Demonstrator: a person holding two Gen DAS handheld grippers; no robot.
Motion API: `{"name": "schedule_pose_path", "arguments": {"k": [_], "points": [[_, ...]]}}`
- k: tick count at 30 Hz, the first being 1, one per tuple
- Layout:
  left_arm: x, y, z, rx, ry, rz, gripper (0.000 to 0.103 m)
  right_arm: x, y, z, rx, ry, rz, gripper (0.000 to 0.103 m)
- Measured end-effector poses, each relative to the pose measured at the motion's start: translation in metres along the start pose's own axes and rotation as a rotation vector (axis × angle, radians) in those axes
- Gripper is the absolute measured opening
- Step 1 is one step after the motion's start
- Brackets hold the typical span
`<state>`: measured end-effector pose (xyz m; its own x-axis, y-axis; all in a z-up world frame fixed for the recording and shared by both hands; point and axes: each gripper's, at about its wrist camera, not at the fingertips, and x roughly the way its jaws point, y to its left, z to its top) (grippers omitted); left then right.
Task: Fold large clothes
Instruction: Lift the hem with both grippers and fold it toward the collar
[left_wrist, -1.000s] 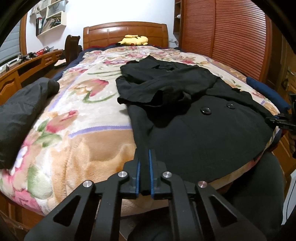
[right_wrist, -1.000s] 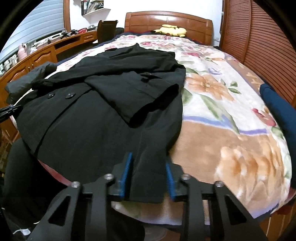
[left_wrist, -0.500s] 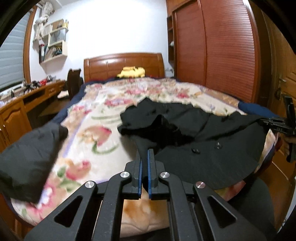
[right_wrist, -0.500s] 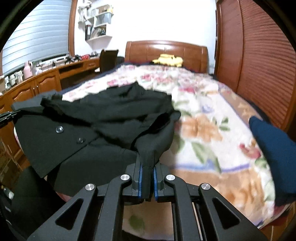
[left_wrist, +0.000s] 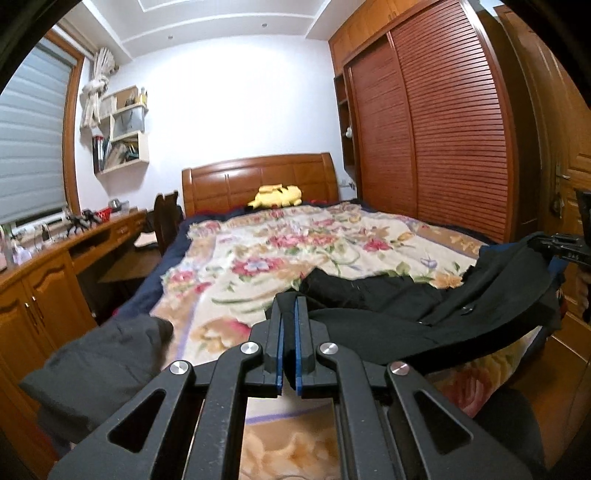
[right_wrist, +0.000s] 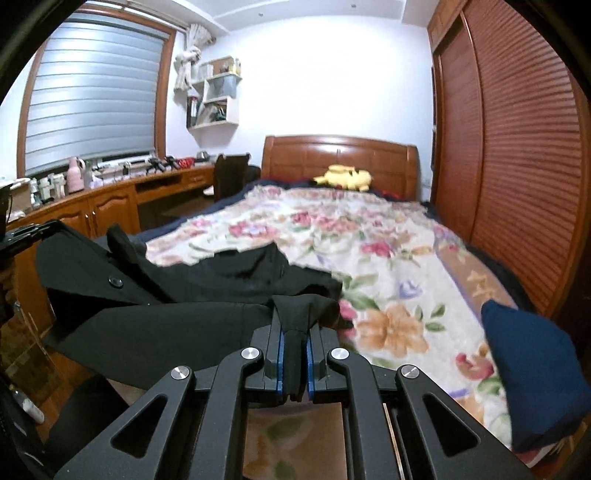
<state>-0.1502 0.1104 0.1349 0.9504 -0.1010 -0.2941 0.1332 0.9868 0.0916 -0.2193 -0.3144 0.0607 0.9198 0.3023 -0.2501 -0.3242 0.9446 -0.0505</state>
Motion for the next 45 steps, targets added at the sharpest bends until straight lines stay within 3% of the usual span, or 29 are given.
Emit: {"name": "schedule_pose_path", "arguments": {"k": [9,22,26,36,45], "points": [[-0.036,-0.001,0.025,0.027,-0.073,0.013,0.005,-0.04,0.009,0.007,-0.055,-0.075,-0.001,0.008],[-0.061,0.014,0.039,0.018,-0.116,0.045,0.005,-0.06,0.011,0.014,-0.076,-0.134,0.042,0.008],[-0.041,0.016,0.032,0.02,-0.068,0.059,0.005,-0.039,0.007,0.014,-0.081,-0.117,0.041,0.008],[0.056,0.032,-0.012,-0.001,0.168,0.102,0.005,0.06,0.004,0.006,-0.061,0.023,0.014,0.008],[0.106,0.03,-0.046,0.007,0.289,0.134,0.005,0.121,0.01,-0.003,-0.064,0.14,-0.004,0.008]]}}
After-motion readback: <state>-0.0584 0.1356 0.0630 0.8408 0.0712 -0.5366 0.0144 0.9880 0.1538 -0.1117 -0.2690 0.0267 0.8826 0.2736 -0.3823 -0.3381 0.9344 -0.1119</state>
